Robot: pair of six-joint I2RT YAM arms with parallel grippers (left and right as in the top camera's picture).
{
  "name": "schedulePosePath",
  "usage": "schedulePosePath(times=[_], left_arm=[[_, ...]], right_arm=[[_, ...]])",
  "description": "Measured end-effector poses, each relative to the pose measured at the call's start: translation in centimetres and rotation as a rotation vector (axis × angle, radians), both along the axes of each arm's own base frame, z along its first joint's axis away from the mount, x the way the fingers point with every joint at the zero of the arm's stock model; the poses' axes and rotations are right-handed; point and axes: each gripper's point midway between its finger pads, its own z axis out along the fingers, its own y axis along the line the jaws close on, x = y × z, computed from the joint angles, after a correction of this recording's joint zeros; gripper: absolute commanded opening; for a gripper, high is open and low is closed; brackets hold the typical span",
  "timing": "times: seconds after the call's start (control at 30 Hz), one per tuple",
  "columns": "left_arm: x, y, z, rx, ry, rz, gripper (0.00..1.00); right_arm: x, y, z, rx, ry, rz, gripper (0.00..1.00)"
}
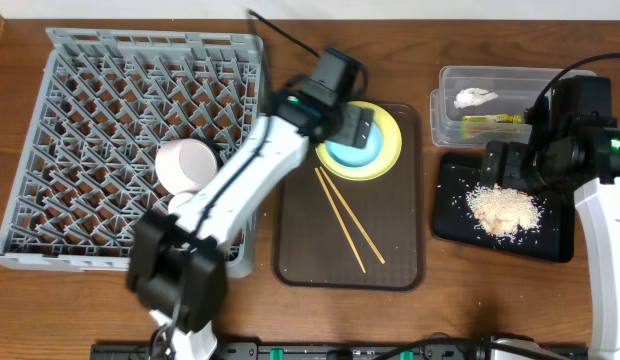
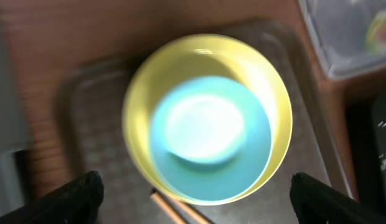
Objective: Sort waste into correct bins and load items into the dishwasher
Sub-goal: 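Move the left gripper back toward the blue bowl on the yellow plate, then grasp the rim of the blue bowl with the left gripper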
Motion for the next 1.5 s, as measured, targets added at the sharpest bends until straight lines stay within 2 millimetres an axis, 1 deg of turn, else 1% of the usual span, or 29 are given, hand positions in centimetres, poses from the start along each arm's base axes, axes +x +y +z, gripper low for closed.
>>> schedulePosePath(times=[0.1,0.27,0.3,0.47,0.57,0.7,0.77,0.87,0.93,0.97,1.1,1.17,1.37,1.5], left_arm=[[-0.4,-1.5,-2.3,0.023,0.025,-0.034,0.94],[-0.8,-3.6,-5.0,0.043,0.040,-0.078,0.92],[-1.0,-4.0,-5.5,0.047,0.045,-0.088,0.89],[-1.4,-5.8,-6.8,0.047,0.041,-0.122,0.81],[-1.7,-6.3,-7.6,0.052,0.046,-0.134,0.77],[-1.8,-6.2,-9.2,0.072,0.072,-0.133,0.75],[-1.9,-6.1,-10.3,0.086,0.089,-0.131,0.69],[-2.0,-5.9,-11.5,0.106,0.106,-0.131,0.55],[-2.0,-5.8,-11.9,0.111,0.112,-0.127,0.41],[-2.0,-5.8,-11.9,0.114,0.112,-0.131,0.33],[-2.0,-5.8,-11.9,0.115,0.110,-0.128,0.15],[-1.9,-5.8,-11.9,0.115,0.110,-0.128,0.08],[-1.5,-5.4,-11.8,0.138,0.085,-0.119,0.08],[-1.3,-4.5,-11.9,0.187,0.072,-0.103,0.08]], right_arm=[[0.0,0.0,0.0,0.000,0.000,0.000,0.99],[0.0,0.0,0.0,0.000,0.000,0.000,0.99],[0.0,0.0,0.0,0.000,0.000,0.000,0.99],[-0.1,0.0,0.0,0.000,0.004,0.000,0.99],[-0.1,0.0,0.0,0.000,0.006,0.000,0.99],[-0.2,0.0,0.0,0.000,0.007,0.000,0.99],[-0.2,0.0,-0.1,0.001,0.007,0.000,0.99],[-0.2,0.0,-0.1,0.001,0.008,0.000,0.99],[-0.2,0.0,-0.1,0.001,0.008,0.000,0.99],[-0.2,0.0,-0.1,0.001,0.007,0.000,0.99],[-0.2,0.0,-0.1,0.001,0.008,0.000,0.99],[-0.2,0.0,-0.1,0.001,0.008,0.000,0.99],[-0.4,0.0,-0.1,0.001,0.017,0.000,0.99],[-0.4,0.0,-0.1,0.001,0.019,0.000,0.99]])
